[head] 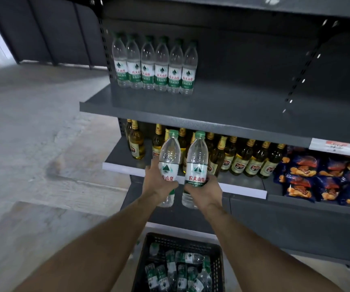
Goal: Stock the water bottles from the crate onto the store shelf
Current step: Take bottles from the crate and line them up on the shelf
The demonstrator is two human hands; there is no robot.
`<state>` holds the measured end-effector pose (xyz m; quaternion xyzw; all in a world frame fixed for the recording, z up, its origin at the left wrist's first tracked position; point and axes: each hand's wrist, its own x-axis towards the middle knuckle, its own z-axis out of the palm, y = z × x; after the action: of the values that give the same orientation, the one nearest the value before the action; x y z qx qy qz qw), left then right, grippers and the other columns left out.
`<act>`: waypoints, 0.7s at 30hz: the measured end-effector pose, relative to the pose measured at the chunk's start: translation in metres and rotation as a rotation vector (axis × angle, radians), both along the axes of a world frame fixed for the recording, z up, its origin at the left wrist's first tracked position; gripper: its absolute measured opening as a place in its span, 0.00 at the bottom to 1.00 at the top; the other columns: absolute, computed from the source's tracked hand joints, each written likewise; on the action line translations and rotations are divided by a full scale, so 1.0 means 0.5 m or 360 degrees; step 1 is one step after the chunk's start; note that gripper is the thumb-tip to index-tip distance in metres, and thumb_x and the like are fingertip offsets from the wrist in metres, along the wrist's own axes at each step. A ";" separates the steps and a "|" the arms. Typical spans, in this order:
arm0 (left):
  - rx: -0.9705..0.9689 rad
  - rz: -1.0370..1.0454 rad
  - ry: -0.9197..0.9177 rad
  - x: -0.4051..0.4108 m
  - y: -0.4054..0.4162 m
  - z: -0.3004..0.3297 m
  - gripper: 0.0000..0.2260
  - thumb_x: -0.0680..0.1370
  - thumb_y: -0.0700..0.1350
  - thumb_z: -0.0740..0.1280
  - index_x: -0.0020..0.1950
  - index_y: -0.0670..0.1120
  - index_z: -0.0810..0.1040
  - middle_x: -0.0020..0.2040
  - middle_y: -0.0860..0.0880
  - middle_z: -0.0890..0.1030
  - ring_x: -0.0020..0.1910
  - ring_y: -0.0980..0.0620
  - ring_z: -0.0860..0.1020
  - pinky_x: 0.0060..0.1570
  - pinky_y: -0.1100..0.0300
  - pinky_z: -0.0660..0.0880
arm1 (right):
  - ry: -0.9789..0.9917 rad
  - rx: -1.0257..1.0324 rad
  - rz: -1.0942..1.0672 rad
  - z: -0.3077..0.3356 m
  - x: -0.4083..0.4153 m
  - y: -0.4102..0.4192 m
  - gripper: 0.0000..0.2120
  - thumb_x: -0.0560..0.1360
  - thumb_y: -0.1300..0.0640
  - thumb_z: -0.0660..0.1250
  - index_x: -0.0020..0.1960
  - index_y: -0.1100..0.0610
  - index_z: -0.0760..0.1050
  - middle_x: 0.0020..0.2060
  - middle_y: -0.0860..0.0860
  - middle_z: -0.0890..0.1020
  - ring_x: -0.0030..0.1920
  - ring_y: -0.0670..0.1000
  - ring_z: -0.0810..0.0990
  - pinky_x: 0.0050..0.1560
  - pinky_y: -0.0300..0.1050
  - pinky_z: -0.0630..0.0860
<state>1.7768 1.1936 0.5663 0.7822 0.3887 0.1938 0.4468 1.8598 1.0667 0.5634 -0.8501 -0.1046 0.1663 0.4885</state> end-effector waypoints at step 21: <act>0.0390 0.0236 -0.0426 -0.188 0.232 0.355 0.42 0.61 0.43 0.79 0.72 0.57 0.65 0.59 0.50 0.79 0.60 0.44 0.76 0.58 0.44 0.76 | -0.0291 0.0256 0.0226 0.352 -0.140 0.261 0.30 0.63 0.55 0.79 0.56 0.54 0.65 0.47 0.50 0.80 0.48 0.50 0.80 0.43 0.46 0.79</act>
<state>1.6827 1.3099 0.7438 0.7672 0.3559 0.3742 0.3803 1.7897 1.1971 0.7395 -0.8103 -0.2217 0.1133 0.5306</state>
